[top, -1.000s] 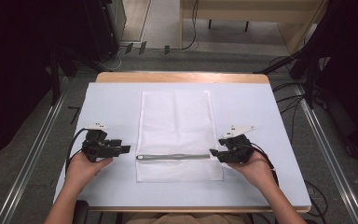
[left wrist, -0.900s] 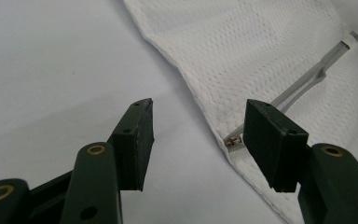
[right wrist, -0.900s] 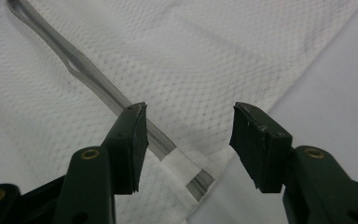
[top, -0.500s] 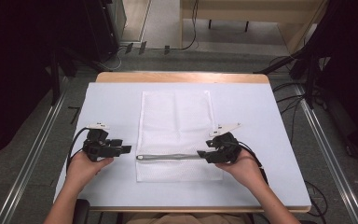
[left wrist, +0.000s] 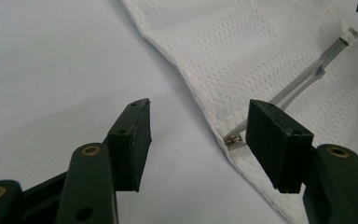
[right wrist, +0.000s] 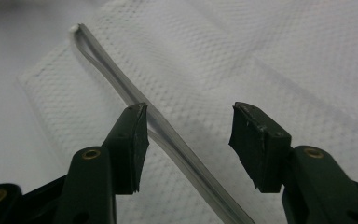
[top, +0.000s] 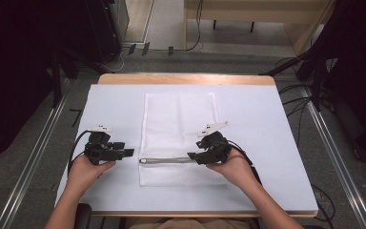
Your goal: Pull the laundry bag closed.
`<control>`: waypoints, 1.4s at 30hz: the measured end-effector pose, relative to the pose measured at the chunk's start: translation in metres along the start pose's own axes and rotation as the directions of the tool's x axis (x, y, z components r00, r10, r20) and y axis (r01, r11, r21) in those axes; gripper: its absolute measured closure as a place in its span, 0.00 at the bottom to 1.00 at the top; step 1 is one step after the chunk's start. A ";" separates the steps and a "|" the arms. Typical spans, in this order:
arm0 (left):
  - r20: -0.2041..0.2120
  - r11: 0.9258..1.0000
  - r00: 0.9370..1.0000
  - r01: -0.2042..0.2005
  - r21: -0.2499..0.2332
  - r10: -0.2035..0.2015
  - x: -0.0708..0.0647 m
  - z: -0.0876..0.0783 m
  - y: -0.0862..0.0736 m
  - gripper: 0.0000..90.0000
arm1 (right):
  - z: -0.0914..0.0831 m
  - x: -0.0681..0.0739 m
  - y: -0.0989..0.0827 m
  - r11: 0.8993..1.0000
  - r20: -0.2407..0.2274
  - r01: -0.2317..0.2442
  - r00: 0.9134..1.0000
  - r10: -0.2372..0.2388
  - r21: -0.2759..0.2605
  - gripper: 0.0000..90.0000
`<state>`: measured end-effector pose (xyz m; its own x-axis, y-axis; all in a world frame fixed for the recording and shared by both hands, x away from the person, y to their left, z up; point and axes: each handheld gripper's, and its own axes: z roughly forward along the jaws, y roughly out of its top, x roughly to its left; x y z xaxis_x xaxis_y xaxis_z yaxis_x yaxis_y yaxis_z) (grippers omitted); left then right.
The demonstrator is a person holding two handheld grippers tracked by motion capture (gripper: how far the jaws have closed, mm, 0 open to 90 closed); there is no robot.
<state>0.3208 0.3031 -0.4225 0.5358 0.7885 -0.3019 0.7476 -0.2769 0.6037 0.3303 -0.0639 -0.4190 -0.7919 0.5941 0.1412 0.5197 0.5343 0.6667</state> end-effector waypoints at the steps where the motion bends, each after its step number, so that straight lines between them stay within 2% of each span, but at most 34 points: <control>1: 0.000 1.000 1.000 0.001 0.000 -0.001 0.000 0.000 0.000 0.46 | 0.001 0.002 0.002 1.000 -0.013 0.001 1.000 -0.001 -0.002 0.53; 13: -0.004 1.000 1.000 0.004 -0.005 -0.004 0.003 0.000 0.000 0.46 | 0.018 0.018 0.018 0.999 -0.050 0.036 0.998 -0.036 0.004 0.58; 22: 0.008 1.000 1.000 0.010 -0.012 -0.010 0.003 0.000 0.000 0.46 | 0.035 0.035 0.029 0.999 -0.090 0.050 0.995 -0.049 0.008 0.61; 25: 0.009 1.000 1.000 0.012 -0.011 -0.012 0.004 0.000 0.001 0.46 | 0.042 0.042 0.033 0.998 -0.106 0.067 0.992 -0.066 0.011 0.63; 42: 0.003 1.000 1.000 0.023 -0.019 -0.023 0.006 -0.001 0.000 0.46 | 0.064 0.061 0.040 0.996 -0.150 0.089 0.985 -0.084 0.029 0.73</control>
<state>0.3237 0.3085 -0.4233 0.5200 0.7928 -0.3177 0.7520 -0.2486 0.6105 0.3230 0.0326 -0.4309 -0.8717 0.4505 0.1928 0.4561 0.6022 0.6552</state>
